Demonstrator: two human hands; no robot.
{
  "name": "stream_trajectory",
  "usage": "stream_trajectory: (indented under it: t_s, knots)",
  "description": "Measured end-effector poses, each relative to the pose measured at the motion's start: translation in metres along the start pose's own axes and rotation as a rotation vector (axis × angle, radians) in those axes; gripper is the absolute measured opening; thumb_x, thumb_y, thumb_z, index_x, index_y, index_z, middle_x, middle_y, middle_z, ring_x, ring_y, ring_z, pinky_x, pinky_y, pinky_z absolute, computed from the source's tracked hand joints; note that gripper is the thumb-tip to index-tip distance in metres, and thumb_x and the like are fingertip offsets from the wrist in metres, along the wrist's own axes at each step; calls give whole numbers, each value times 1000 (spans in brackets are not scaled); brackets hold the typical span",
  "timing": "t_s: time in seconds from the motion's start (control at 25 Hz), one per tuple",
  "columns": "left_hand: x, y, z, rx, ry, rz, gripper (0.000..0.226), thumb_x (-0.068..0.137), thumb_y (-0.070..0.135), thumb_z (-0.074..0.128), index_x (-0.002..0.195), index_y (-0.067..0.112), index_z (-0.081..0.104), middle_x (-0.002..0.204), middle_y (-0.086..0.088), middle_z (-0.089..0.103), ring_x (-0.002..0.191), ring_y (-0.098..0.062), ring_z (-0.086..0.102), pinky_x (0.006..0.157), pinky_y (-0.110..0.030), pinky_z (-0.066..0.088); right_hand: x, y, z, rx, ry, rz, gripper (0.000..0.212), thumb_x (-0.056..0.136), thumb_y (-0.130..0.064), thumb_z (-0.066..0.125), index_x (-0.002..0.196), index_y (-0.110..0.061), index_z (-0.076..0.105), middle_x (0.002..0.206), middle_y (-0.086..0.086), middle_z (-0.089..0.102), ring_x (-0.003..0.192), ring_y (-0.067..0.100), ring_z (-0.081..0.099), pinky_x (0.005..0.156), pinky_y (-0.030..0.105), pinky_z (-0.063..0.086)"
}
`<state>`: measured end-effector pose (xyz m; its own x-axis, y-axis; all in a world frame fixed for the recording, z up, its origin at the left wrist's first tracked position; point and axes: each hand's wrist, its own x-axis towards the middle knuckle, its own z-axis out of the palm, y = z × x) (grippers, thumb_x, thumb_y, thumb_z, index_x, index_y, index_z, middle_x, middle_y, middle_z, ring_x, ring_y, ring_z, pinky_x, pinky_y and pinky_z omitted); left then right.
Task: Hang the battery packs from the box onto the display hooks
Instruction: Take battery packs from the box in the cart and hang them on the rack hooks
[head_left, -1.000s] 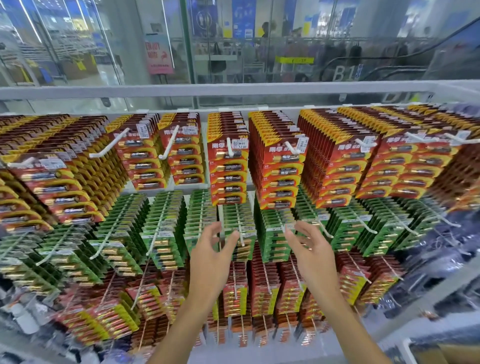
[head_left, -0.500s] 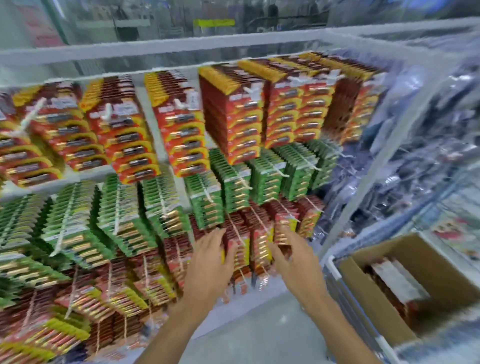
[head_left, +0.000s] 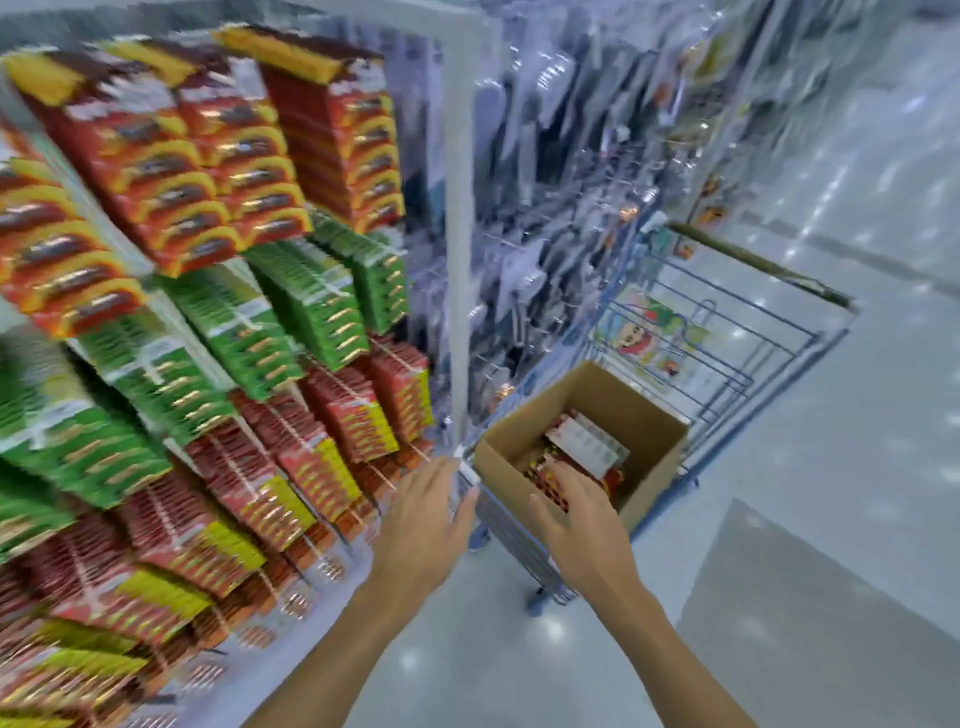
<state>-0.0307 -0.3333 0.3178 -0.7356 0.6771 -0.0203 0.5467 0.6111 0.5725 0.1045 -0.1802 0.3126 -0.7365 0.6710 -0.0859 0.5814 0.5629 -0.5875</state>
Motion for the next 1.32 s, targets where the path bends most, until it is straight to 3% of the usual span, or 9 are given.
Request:
stream_trajectory:
  t_s: [0.2,0.4,0.68,0.84,1.0,1.2,1.32]
  knots:
    - [33,47,64,36,-146,47,53,106,45,47,150,15,47,155,-4,48,146,-25,39,116,-35,33,22,73,-7,-10,-37,147,53,102,-39,57,150,-19,48,150,-1,53,137,21,49,106,38,45]
    - [88,66,112,45,-298,31,56,108,46,41,157,18,38,164,-1,37,152,-21,30,123,-38,28,67,115,0,-19,-108,241,48,101,-41,58,144,-23,50,140,-4,59,127,20,54,98,39,51]
    - [173,62,179,104,-463,-13,39,106,36,48,136,14,55,138,-5,58,133,-28,49,105,-42,43,149,153,22,-83,-240,338,46,100,-38,56,142,-17,53,137,4,62,125,27,58,101,41,51]
    - [212,53,216,147,-584,-173,39,103,38,52,127,8,56,128,-12,64,123,-34,57,96,-44,48,192,177,40,-79,-384,456,47,100,-37,57,138,-11,51,138,13,59,127,37,56,102,46,51]
    - [241,40,260,253,-673,-417,55,103,45,50,143,7,46,142,-17,57,132,-38,52,100,-48,49,240,208,69,-80,-517,529,41,99,-37,57,130,-11,51,133,15,59,125,38,57,102,46,49]
    - [261,19,308,227,-715,-614,46,101,41,53,136,12,50,137,-15,60,129,-37,55,103,-47,46,293,246,108,-74,-644,581,33,99,-27,59,127,-11,53,121,11,62,118,31,60,99,41,47]
    - [262,-2,339,177,-717,-771,48,98,43,56,133,11,57,135,-13,62,125,-35,58,105,-44,48,316,267,139,-111,-699,555,39,98,-34,59,129,-12,54,126,11,63,120,31,60,105,44,49]
